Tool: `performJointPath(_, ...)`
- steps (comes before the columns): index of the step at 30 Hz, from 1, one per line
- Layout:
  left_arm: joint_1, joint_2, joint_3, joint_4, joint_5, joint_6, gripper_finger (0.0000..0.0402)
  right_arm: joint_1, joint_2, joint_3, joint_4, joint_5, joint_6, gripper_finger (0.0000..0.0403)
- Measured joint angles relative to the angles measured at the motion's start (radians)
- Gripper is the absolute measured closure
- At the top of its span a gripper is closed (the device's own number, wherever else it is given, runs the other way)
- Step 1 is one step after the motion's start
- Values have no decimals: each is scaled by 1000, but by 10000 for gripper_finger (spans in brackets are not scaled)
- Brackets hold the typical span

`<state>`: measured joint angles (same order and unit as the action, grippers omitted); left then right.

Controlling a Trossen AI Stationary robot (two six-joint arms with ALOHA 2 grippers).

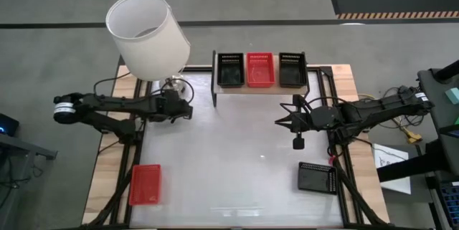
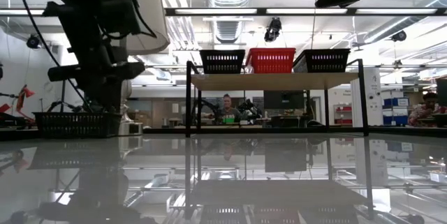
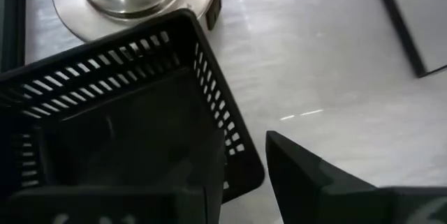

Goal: Stack baskets on shelf by color
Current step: Stack the black bin on top of the other black bin on the shelf

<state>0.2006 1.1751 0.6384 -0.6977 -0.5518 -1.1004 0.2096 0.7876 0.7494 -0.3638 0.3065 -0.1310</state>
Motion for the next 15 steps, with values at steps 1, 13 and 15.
performJointPath(1, 2, 11, 0, 1, 0, 0, 313, 0, 0, 0, -1, 0, 0, 394)
performJointPath(13, 10, 135, -2, 9, -1, -1, 313, 0, 0, 0, 1, 0, 7, 394)
performJointPath(15, 10, 151, -2, 9, -1, -1, 313, 0, 0, 0, 1, 0, 8, 394)
